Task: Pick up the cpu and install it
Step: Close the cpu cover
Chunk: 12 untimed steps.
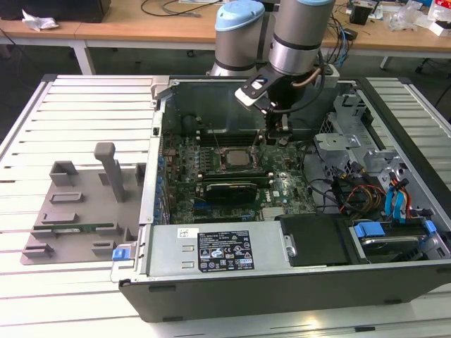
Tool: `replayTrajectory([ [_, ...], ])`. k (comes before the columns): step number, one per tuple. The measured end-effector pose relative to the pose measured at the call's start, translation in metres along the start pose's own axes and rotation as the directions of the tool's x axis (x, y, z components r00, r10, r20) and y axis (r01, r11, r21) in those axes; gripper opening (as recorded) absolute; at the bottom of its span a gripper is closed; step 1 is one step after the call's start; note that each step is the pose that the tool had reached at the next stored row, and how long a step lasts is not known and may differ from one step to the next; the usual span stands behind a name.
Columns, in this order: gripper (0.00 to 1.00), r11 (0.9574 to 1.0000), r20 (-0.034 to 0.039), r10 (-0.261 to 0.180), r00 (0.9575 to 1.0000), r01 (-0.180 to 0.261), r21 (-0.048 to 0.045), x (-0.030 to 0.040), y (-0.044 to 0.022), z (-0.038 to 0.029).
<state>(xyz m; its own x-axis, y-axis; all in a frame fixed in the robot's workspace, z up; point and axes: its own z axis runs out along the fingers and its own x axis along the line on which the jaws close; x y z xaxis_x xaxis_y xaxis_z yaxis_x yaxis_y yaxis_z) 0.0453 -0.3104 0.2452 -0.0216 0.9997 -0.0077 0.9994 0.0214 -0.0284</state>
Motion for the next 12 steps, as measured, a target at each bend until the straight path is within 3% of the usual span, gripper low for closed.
replayTrajectory([
  [12,0.11,1.0,0.0001,0.0,1.0,0.0,0.0,0.0003,-0.0141,0.0016],
])
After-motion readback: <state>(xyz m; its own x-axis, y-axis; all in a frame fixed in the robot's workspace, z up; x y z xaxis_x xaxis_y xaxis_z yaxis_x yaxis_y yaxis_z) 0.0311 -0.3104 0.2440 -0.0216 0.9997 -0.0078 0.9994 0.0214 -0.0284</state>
